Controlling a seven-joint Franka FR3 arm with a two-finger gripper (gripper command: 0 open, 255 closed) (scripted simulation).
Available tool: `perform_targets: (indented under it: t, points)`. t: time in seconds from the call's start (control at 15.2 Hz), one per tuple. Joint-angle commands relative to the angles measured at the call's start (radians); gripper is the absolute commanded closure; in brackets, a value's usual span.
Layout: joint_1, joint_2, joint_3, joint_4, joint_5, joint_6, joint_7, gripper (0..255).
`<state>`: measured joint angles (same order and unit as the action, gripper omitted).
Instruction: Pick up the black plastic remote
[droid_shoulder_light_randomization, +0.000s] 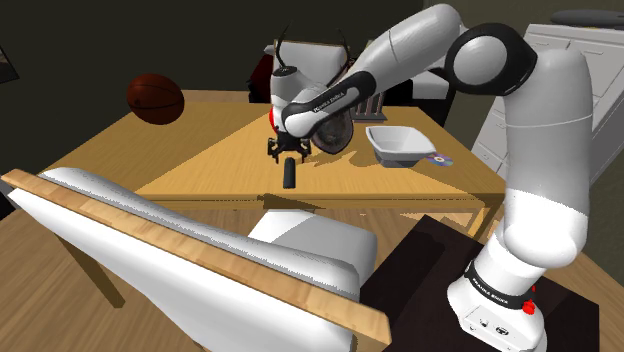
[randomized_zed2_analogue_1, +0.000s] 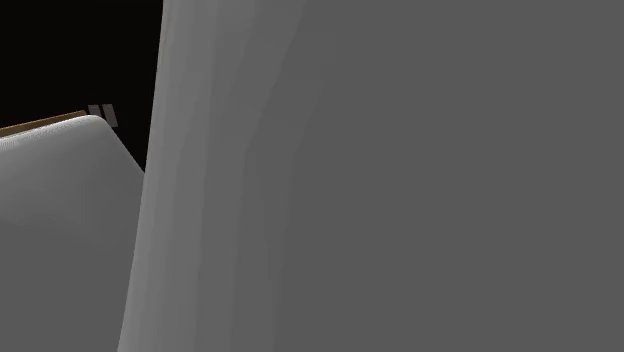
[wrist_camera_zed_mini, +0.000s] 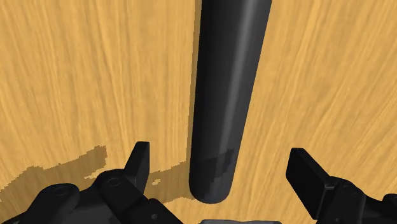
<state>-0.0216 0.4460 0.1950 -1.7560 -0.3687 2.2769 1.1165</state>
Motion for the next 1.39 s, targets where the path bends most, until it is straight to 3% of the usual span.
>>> perform_targets:
  t: [0.0, 0.46, 0.53, 1.32]
  points:
    - [0.006, 0.029, -0.008, 0.015, -0.011, 0.015, 0.018, 0]
    - [0.012, 0.071, -0.019, 0.001, -0.032, 0.068, 0.04, 0]
    - [0.012, 0.071, -0.019, 0.0, -0.032, 0.069, 0.04, 255]
    - [0.009, 0.048, -0.012, 0.008, -0.02, 0.04, 0.028, 255]
